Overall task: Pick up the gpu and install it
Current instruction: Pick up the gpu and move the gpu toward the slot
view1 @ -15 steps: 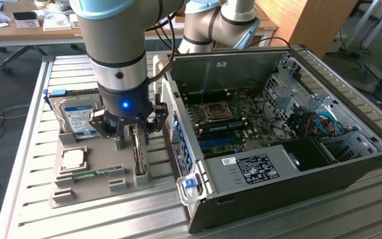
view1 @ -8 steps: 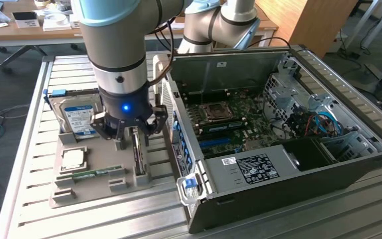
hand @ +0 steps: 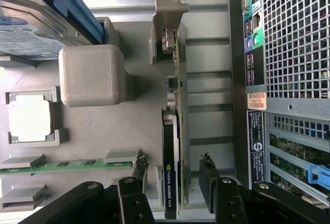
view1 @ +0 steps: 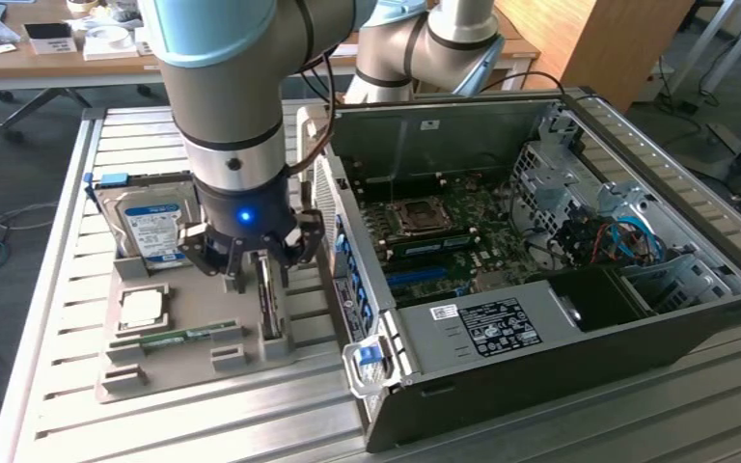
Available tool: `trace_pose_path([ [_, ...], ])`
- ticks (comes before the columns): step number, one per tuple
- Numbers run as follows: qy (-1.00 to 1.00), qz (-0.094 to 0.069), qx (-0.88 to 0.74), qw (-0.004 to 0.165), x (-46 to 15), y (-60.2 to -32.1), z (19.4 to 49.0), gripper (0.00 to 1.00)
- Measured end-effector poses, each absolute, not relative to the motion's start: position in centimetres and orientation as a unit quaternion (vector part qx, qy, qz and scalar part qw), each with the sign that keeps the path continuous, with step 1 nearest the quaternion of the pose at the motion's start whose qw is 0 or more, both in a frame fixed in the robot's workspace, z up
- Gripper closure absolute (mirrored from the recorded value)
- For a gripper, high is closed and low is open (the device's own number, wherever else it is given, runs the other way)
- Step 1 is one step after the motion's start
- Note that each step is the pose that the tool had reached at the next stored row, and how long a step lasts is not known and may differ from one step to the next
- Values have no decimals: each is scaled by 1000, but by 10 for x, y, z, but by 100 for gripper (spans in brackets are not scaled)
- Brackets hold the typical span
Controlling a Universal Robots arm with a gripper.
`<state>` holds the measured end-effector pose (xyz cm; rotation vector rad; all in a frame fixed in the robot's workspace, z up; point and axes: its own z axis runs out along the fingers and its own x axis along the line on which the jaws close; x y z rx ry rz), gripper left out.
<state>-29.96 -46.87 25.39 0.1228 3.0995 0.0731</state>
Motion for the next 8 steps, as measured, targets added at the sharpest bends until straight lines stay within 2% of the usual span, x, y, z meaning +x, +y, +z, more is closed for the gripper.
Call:
trace_pose_path([
  [8,998,23,50,20,-300,-468,250,47],
])
